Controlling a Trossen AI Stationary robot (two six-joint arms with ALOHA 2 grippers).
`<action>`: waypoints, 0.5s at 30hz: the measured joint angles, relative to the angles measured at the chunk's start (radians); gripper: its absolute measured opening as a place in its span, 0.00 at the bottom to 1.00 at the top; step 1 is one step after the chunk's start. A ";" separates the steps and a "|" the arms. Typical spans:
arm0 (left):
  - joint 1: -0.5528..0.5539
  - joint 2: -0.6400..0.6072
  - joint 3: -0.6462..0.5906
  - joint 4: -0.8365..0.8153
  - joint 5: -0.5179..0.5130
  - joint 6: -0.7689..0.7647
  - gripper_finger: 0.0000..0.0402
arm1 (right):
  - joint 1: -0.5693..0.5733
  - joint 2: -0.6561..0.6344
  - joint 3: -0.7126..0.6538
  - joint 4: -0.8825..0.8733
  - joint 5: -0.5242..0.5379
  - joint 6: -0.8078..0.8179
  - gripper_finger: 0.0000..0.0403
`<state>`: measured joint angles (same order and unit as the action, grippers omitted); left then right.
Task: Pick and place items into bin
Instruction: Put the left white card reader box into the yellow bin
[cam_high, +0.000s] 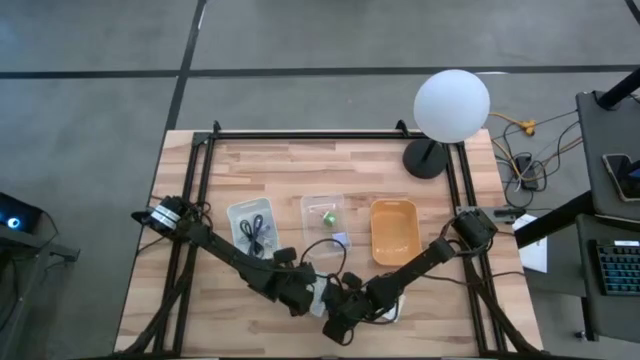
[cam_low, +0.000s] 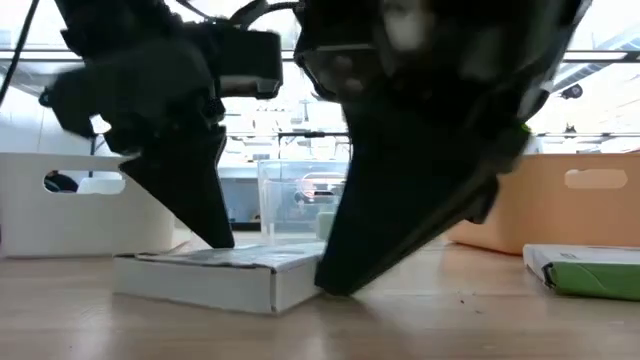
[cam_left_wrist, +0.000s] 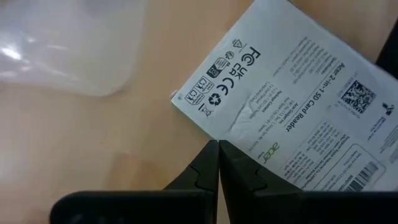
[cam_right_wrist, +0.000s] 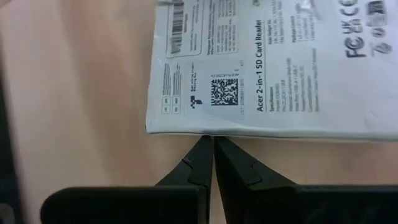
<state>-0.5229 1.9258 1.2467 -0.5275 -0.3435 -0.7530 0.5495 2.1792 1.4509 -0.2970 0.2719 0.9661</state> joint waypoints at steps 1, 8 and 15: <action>-0.002 0.001 0.006 0.009 0.010 0.000 0.00 | 0.007 0.000 0.003 0.000 -0.012 0.002 0.02; -0.006 0.004 0.023 0.114 0.043 0.000 0.00 | 0.066 -0.023 0.034 -0.022 -0.009 0.036 0.02; -0.036 -0.012 0.091 0.094 0.044 0.044 0.00 | 0.109 -0.052 0.053 -0.154 0.018 0.056 0.02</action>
<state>-0.5585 1.9138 1.3377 -0.4332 -0.2999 -0.7095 0.6583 2.1272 1.5036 -0.4507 0.2902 1.0218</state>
